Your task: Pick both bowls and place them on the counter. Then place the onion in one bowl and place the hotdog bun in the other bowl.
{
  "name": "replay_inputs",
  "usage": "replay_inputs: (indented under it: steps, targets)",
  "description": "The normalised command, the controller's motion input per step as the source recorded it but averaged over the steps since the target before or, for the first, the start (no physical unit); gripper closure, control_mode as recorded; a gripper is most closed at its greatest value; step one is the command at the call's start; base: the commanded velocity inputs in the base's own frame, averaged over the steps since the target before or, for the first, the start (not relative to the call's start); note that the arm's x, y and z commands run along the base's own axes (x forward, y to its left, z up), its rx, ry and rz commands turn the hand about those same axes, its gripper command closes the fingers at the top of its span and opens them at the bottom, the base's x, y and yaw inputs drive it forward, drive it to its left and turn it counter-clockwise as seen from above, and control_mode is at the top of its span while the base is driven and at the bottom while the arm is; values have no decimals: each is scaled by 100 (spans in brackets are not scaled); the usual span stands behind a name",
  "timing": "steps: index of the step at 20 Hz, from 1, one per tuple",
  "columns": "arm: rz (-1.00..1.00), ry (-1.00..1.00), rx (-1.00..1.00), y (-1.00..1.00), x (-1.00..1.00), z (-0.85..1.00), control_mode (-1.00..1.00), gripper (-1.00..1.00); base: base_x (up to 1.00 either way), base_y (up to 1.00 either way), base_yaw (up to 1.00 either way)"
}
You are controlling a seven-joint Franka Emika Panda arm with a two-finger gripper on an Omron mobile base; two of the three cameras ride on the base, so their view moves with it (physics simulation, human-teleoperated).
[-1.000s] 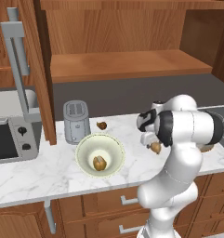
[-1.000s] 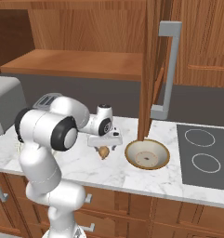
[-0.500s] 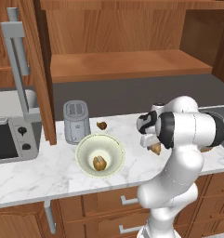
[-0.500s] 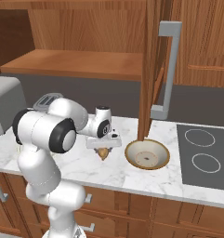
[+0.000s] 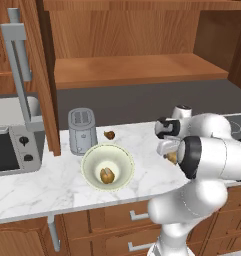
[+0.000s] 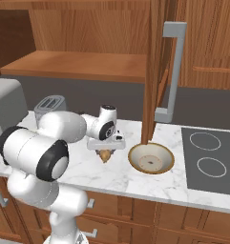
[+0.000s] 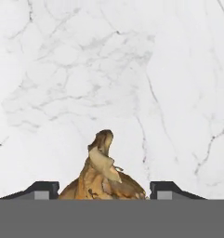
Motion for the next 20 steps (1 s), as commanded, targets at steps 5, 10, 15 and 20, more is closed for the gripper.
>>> replay_inputs:
  steps: [5, 10, 15, 20]
  targets:
    - [0, -7, 4, -9, -35, 70, -100, 100, 0, 0, 0]
    - [-11, 3, 0, -26, 0, 48, -100, 100, 0, 0, 0]
    - [-19, 13, -4, -33, 6, 28, -100, 100, 0, 0, 0]
    - [-17, 20, 0, -50, 10, 38, -100, 100, 0, 0, 0]
